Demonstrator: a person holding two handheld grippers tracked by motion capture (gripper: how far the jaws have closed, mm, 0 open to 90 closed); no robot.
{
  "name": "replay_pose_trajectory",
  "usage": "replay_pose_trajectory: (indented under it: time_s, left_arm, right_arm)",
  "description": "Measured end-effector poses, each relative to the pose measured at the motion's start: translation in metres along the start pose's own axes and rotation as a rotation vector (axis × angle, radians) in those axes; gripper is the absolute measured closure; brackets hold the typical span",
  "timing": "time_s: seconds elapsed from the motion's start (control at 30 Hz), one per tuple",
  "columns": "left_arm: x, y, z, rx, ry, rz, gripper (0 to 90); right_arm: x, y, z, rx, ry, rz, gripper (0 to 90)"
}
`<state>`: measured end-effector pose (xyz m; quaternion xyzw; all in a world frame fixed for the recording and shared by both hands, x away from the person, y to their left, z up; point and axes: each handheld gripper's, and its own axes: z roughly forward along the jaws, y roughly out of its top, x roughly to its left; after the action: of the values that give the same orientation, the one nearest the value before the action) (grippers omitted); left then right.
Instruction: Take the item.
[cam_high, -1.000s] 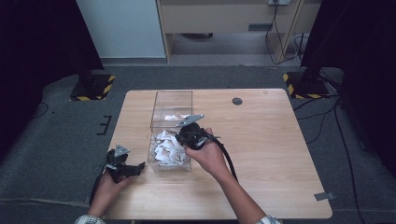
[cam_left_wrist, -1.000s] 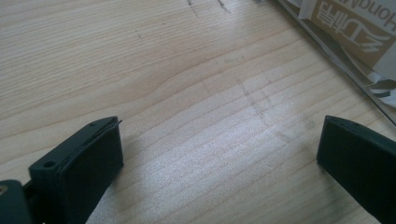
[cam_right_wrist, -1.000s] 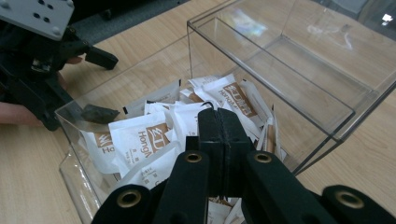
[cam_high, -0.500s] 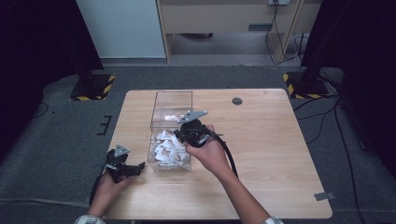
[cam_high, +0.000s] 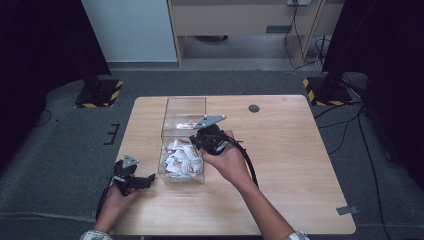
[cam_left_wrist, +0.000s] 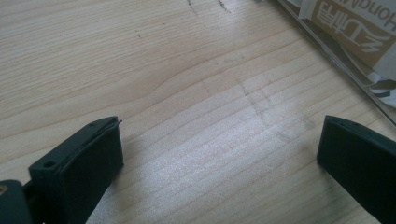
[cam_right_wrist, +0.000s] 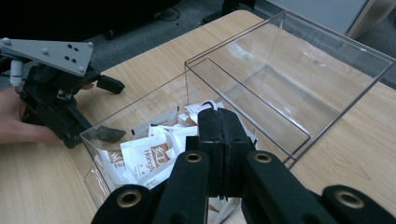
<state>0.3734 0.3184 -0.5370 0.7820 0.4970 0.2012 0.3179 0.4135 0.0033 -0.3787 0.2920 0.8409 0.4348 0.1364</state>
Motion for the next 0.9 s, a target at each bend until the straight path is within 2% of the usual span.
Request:
replay_pose_trajectory:
  time_s: [0.67, 0.9]
  left_arm:
    - [0.000, 0.000, 0.000, 0.000, 0.000, 0.000, 0.0]
    - [0.000, 0.000, 0.000, 0.000, 0.000, 0.000, 0.0]
  right_arm:
    - [-0.020, -0.009, -0.013, 0.012, -0.043, 0.014, 89.6]
    - [-0.029, -0.015, -0.018, 0.009, -0.062, 0.032, 89.5]
